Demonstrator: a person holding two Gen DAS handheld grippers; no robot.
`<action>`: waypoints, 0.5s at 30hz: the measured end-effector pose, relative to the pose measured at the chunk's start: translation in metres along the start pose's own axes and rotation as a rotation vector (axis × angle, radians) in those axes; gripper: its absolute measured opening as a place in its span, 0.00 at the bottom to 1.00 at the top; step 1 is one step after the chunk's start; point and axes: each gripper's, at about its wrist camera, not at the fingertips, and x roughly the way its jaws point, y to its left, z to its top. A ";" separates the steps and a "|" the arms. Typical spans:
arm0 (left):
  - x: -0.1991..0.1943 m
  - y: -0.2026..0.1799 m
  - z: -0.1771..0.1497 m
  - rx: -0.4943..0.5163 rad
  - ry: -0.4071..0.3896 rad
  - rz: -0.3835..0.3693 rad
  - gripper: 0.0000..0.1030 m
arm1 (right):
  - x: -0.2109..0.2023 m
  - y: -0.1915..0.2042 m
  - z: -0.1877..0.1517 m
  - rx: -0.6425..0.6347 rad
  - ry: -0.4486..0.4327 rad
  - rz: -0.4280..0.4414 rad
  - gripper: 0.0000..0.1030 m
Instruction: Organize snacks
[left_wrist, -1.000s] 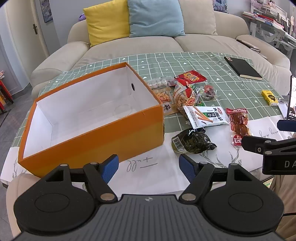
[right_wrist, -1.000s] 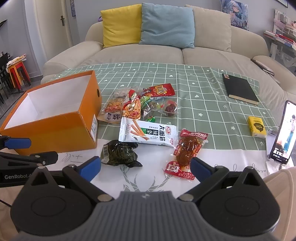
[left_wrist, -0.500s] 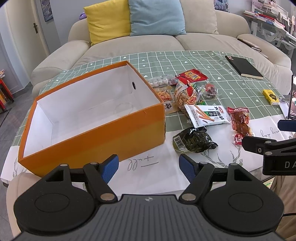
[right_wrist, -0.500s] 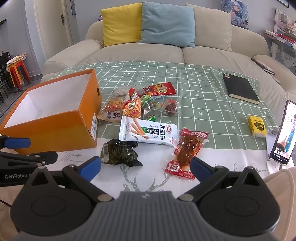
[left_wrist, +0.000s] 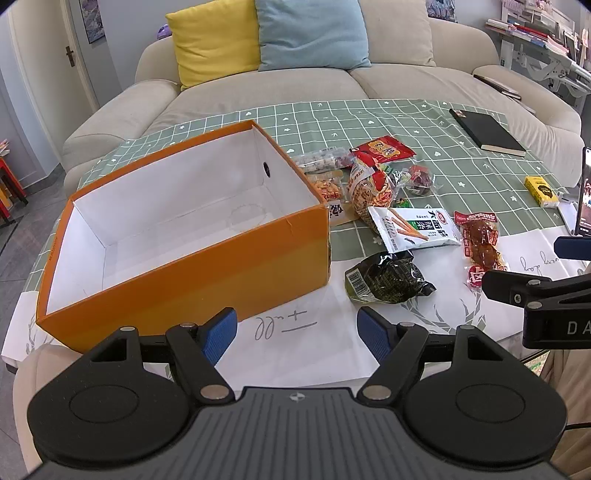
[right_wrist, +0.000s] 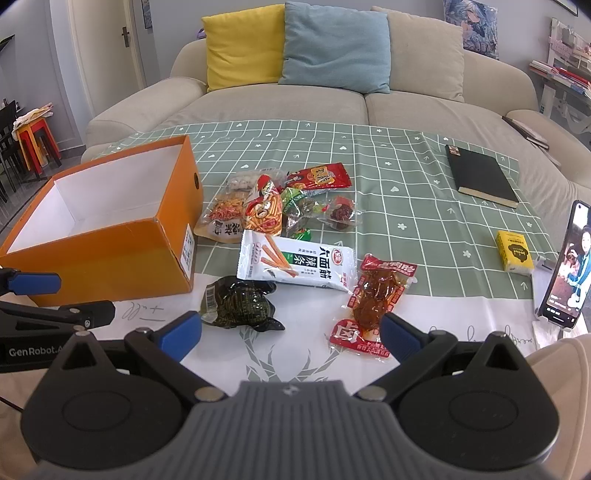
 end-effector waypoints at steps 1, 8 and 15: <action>0.000 0.000 0.000 0.000 0.000 0.000 0.84 | 0.000 0.000 0.000 0.000 0.001 -0.001 0.96; 0.000 0.000 0.000 0.001 0.000 0.000 0.84 | 0.002 0.000 -0.001 -0.002 0.002 -0.002 0.96; 0.000 -0.001 -0.001 0.003 0.004 0.001 0.84 | 0.003 0.000 -0.001 -0.002 0.009 -0.001 0.96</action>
